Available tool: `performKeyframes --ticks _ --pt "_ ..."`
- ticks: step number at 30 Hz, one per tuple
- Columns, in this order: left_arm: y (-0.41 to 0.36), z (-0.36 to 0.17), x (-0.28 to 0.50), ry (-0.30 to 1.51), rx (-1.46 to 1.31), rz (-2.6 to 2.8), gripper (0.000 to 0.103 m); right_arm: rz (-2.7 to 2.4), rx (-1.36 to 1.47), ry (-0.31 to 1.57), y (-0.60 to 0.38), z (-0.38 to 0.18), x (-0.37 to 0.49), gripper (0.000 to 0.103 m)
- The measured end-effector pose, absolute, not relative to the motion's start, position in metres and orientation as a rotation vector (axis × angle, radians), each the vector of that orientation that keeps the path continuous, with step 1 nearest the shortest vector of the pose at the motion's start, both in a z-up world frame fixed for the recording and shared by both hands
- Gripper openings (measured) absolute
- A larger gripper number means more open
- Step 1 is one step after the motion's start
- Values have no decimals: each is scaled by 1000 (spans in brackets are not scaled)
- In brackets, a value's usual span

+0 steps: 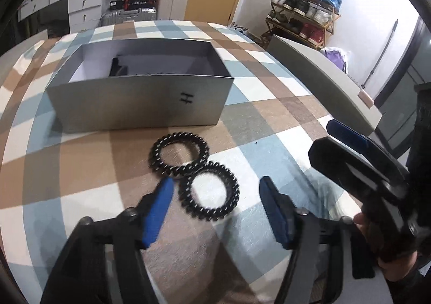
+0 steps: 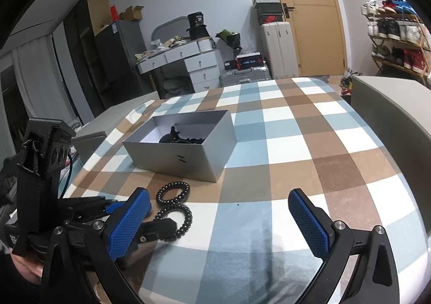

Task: Organize jewelry
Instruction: 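Close the left gripper on one black coiled hair tie and lift it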

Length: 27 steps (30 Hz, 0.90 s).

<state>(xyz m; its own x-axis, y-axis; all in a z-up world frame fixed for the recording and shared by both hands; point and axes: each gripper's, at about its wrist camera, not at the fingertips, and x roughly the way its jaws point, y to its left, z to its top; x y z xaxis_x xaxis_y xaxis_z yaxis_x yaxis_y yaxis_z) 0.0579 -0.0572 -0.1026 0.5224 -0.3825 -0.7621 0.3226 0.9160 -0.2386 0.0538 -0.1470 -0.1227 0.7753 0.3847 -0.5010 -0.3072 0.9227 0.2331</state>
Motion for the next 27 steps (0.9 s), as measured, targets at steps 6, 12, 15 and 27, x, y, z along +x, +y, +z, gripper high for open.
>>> performKeyframes --ticks 6,12,15,27 --pt "-73 -112 70 969 23 -370 62 372 157 568 -155 -125 52 103" --pt "-89 -115 61 941 167 -341 43 366 175 567 -162 -126 50 103" --pt "-89 -114 58 947 180 -371 34 365 180 565 -164 -125 50 103" --pt "-60 -96 38 932 77 -427 31 380 187 560 -161 -120 48 103"
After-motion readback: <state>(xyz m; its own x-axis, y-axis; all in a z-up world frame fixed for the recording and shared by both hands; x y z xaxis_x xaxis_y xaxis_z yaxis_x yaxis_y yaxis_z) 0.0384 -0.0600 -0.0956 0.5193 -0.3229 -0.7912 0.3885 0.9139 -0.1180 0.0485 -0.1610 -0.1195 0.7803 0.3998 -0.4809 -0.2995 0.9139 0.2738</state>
